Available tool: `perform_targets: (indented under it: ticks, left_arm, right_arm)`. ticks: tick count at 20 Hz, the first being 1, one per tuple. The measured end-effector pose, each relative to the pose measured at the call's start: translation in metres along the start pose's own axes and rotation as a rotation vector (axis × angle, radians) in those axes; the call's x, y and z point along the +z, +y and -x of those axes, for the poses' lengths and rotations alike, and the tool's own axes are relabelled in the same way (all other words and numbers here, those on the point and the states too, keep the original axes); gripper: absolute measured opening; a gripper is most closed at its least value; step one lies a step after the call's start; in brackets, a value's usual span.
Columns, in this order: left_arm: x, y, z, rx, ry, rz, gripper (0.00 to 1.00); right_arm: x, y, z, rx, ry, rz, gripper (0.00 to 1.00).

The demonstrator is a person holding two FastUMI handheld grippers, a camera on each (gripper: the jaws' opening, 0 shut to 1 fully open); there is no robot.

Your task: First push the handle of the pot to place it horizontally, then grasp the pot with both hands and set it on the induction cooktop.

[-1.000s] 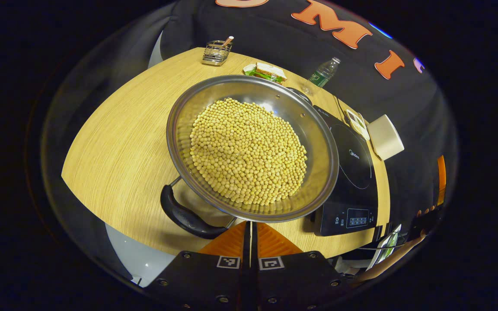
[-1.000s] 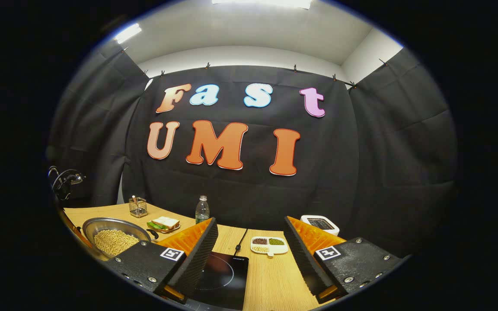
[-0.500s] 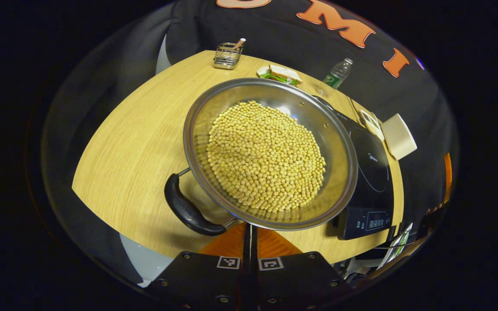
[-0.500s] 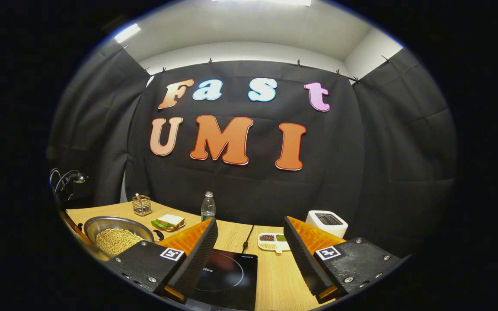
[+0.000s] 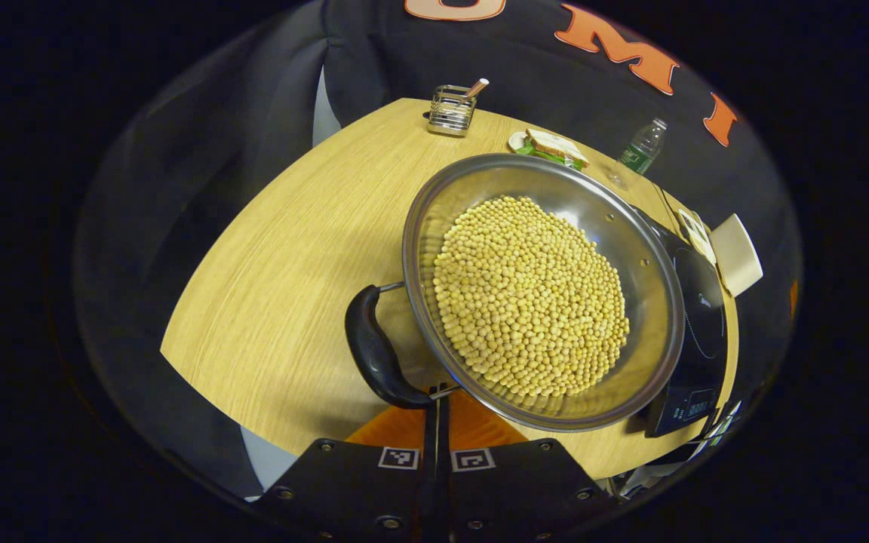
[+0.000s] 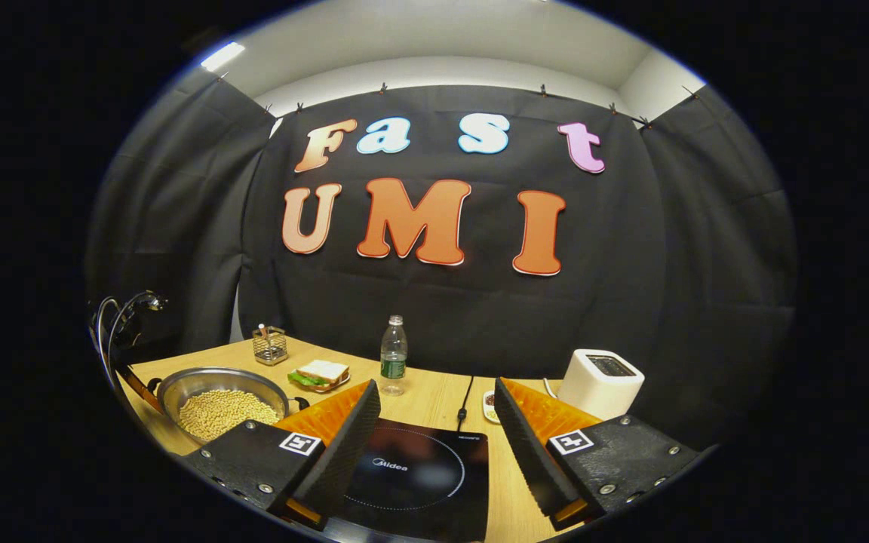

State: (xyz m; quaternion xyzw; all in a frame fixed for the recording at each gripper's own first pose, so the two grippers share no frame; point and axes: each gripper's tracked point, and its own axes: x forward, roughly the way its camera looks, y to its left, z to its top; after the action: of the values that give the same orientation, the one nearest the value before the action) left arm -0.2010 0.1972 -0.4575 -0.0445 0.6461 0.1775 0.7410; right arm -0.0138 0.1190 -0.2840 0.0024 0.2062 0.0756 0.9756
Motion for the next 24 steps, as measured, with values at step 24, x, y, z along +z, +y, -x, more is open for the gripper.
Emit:
perform_targets:
  ticks: [24]
  left_arm:
    - [0.128,0.066,-0.044,0.169,-0.352,-0.226,0.02]
  right_arm:
    - [-0.115,0.182,-0.04,0.277,0.527,-0.212,0.9]
